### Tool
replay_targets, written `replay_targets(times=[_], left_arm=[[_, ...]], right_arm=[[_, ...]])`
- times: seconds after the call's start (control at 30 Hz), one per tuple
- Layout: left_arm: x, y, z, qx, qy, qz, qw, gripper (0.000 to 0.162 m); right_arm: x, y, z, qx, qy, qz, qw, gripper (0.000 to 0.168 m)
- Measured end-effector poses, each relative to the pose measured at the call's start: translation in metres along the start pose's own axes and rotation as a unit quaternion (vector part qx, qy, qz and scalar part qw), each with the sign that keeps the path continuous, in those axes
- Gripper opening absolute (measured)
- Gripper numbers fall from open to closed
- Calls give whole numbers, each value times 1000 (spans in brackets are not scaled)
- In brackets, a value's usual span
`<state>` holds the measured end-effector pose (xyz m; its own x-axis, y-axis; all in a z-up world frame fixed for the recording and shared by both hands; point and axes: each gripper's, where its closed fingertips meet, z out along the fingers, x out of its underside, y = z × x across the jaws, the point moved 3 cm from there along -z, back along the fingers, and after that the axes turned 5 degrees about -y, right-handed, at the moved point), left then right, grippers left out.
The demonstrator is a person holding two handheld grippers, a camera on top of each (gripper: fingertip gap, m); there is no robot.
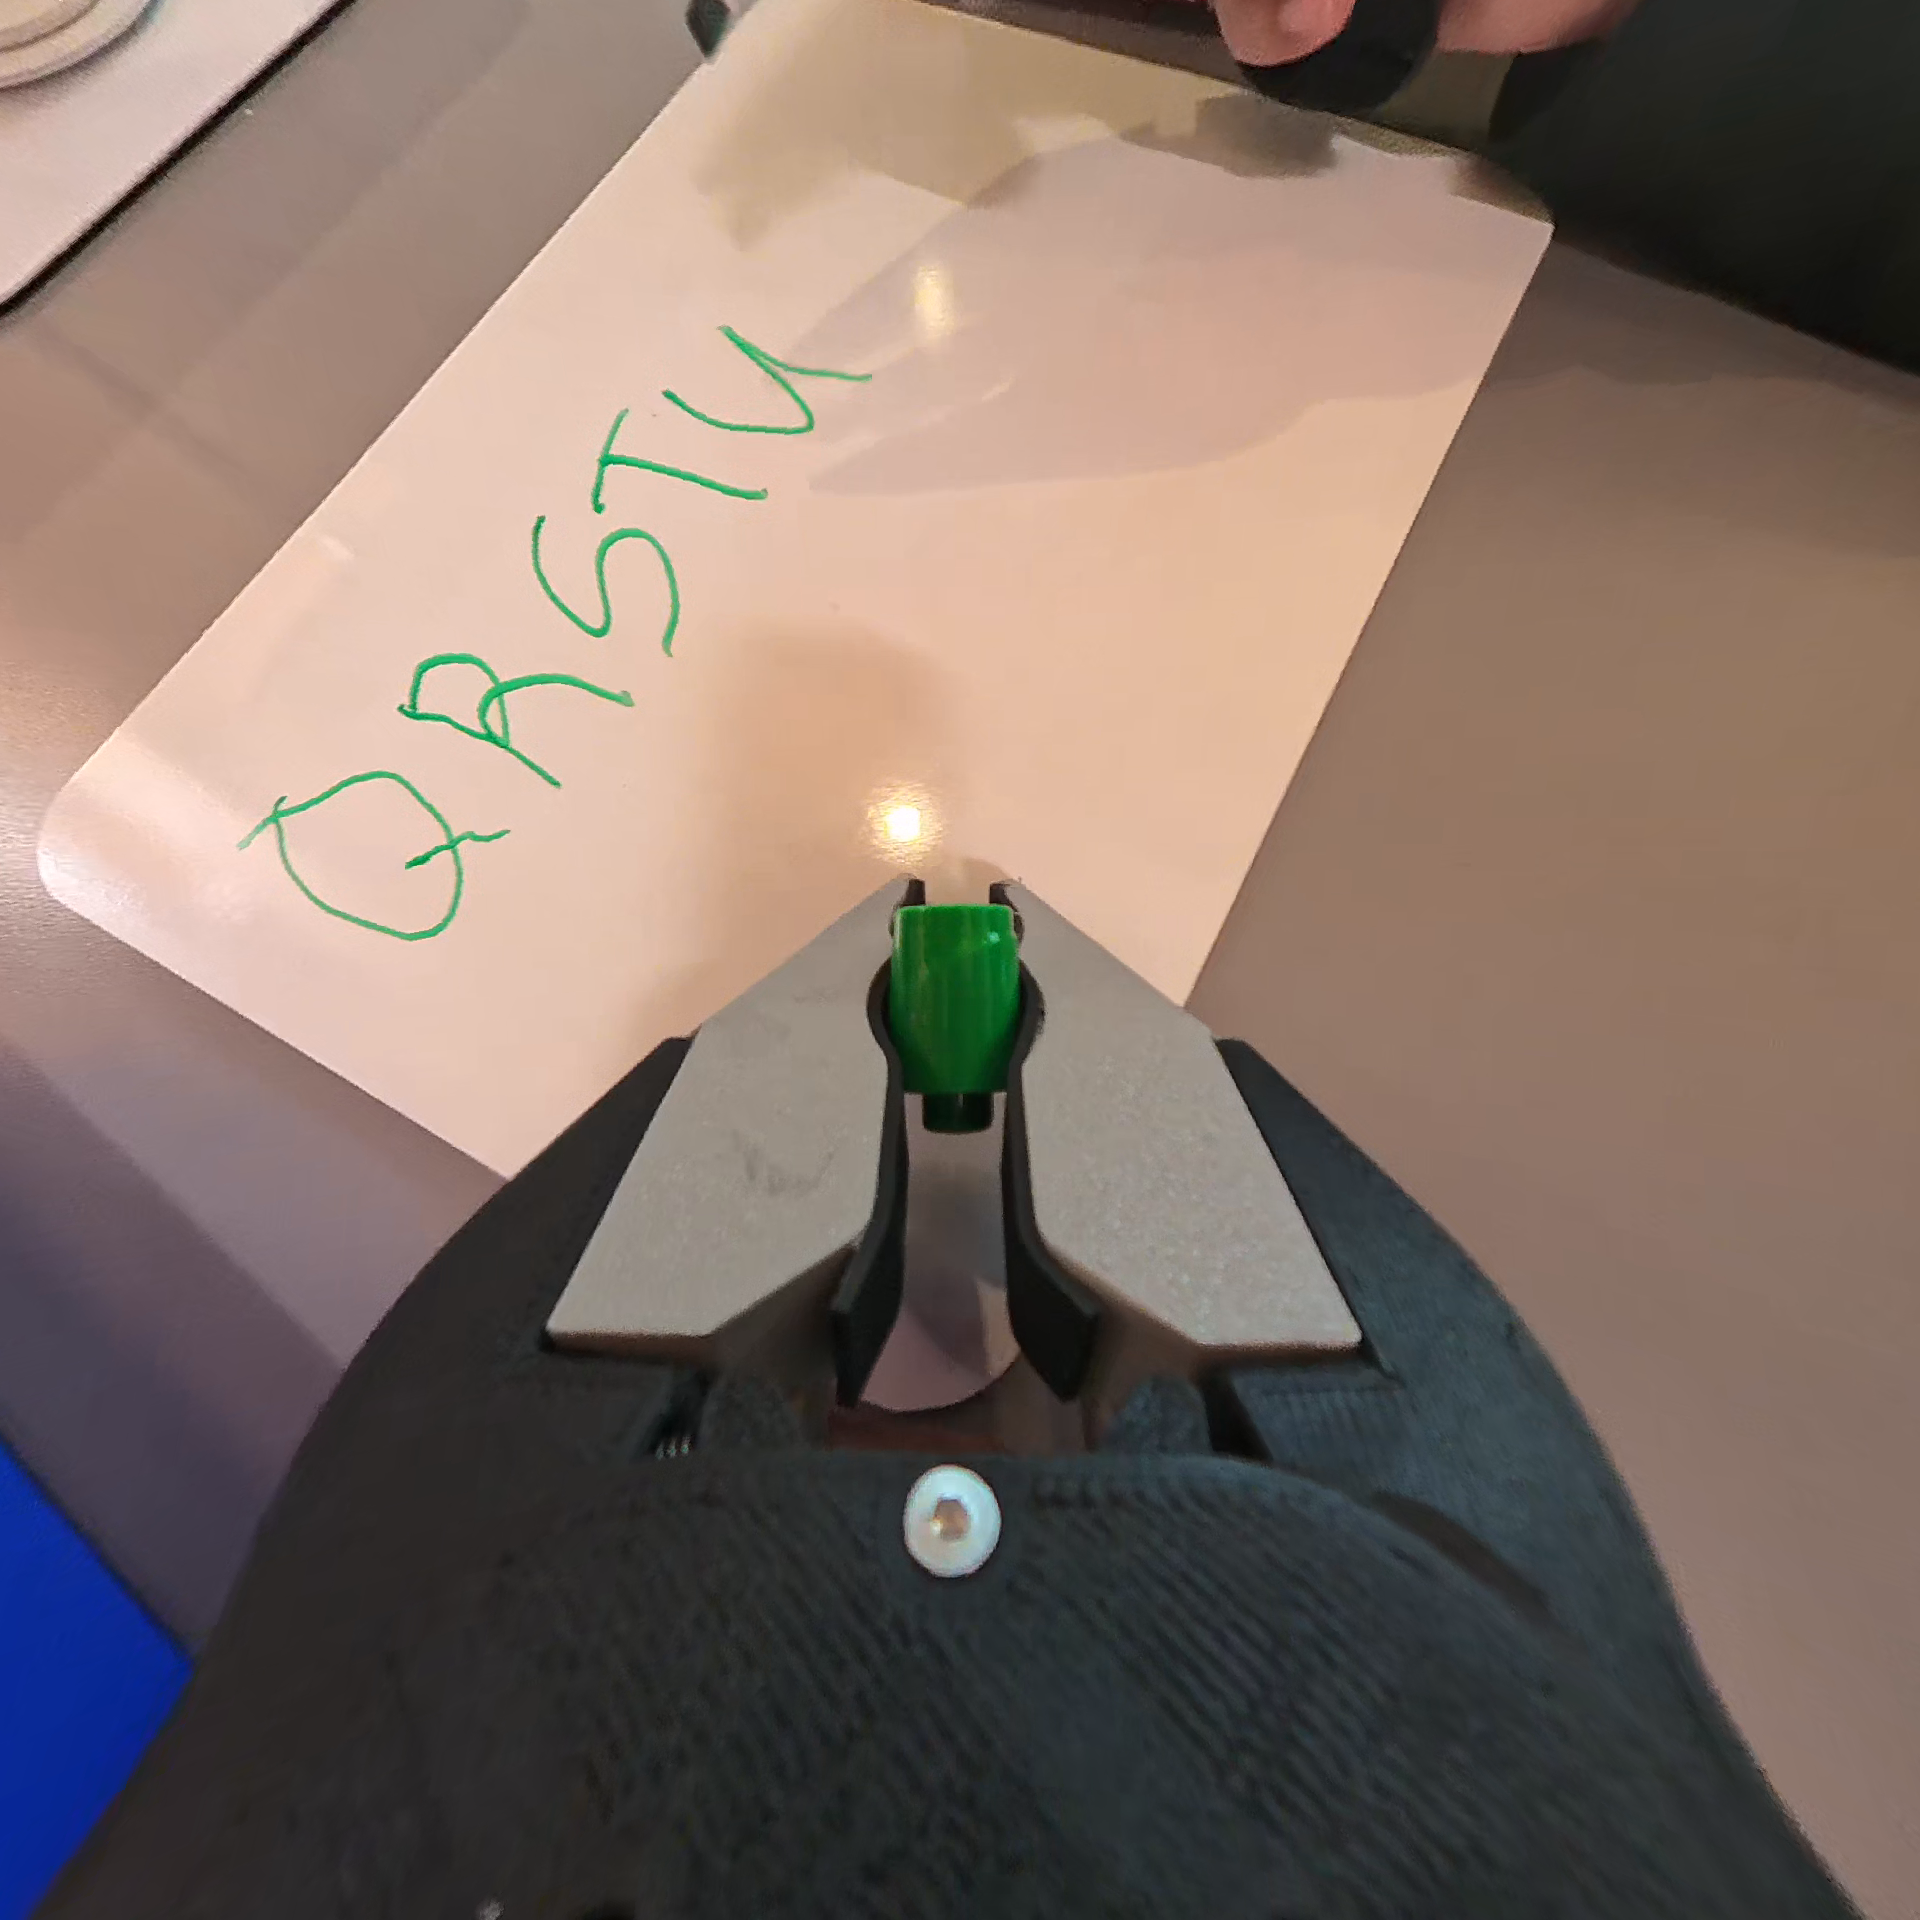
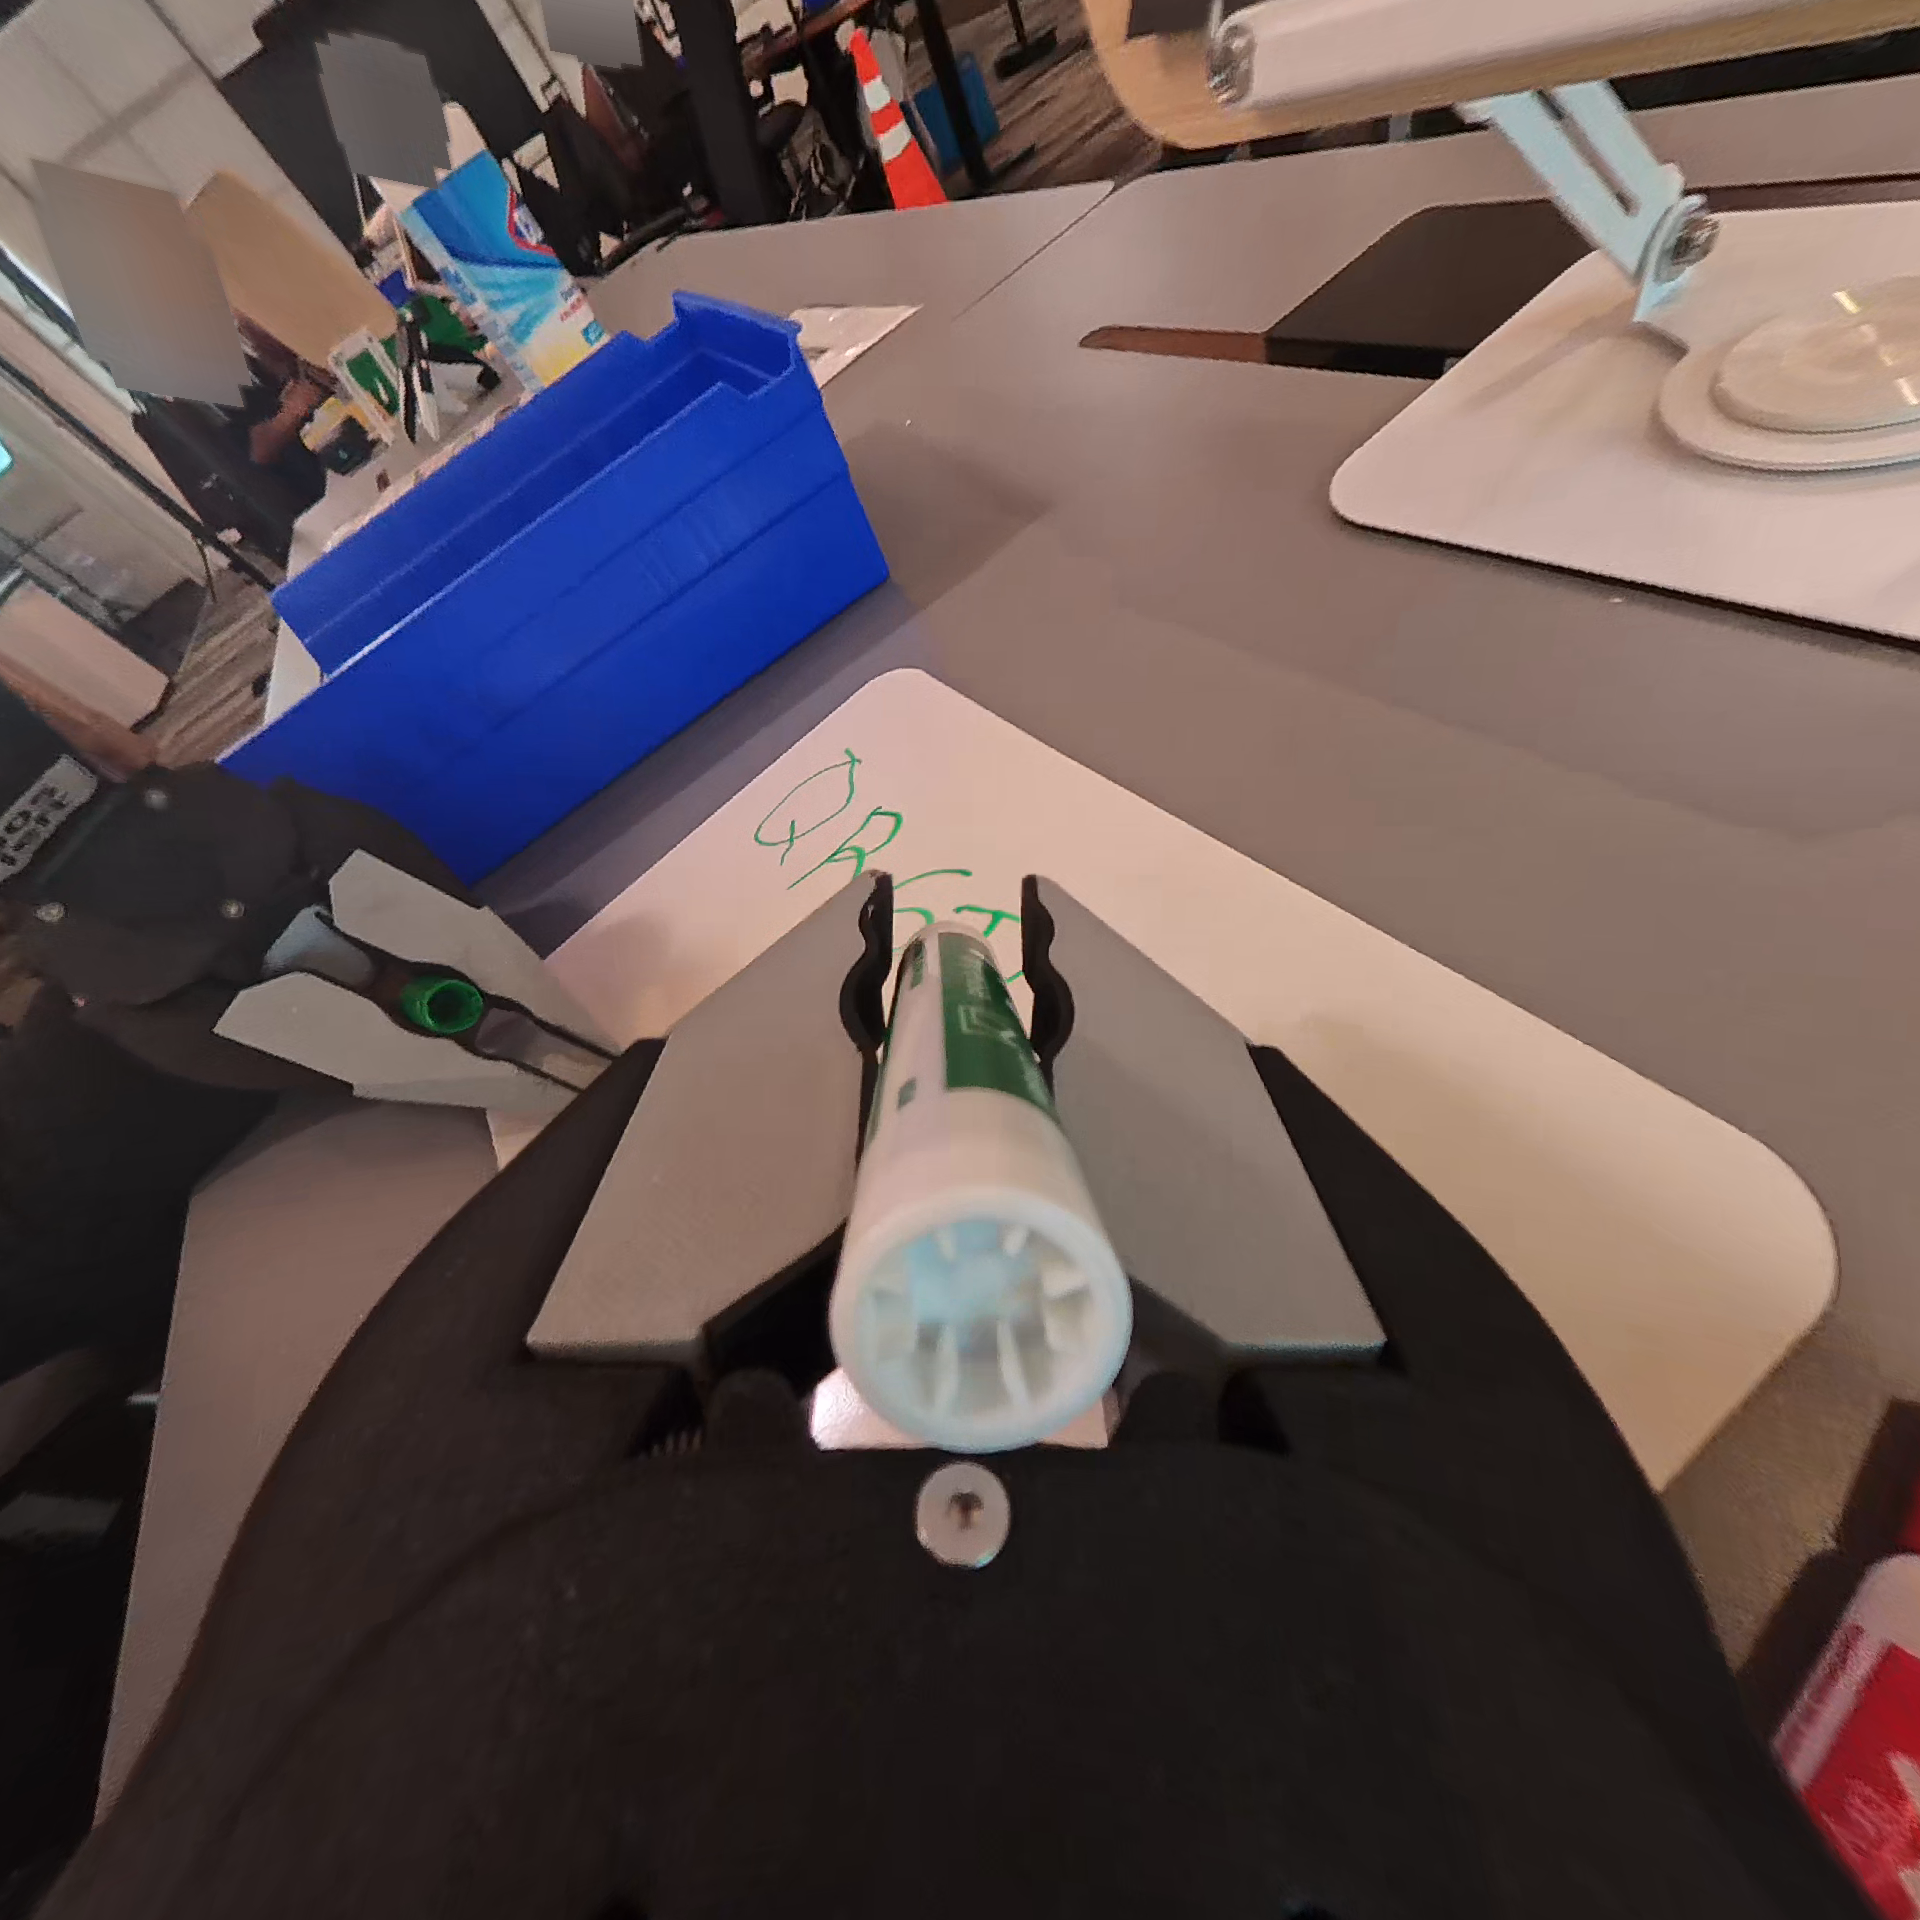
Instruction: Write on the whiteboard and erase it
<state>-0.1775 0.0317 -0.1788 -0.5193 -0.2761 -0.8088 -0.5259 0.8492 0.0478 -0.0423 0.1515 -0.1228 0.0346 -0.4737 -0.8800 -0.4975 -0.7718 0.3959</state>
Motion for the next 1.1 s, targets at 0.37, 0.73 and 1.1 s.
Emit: replay_targets(times=[0.37, 0.73, 1.1], left_arm=[[-9, 5, -3, -40, -32, 57, 997, 10], [-23, 3, -8, -64, -75, 95, 991, 10], [-28, 2, -9, -79, -86, 103, 988, 10]], right_arm=[[20, 109, 13, -273, 43, -77, 958, 22], [36, 141, 38, -281, 54, -54, 957, 22], [31, 149, 39, -292, 31, -29, 956, 22]])
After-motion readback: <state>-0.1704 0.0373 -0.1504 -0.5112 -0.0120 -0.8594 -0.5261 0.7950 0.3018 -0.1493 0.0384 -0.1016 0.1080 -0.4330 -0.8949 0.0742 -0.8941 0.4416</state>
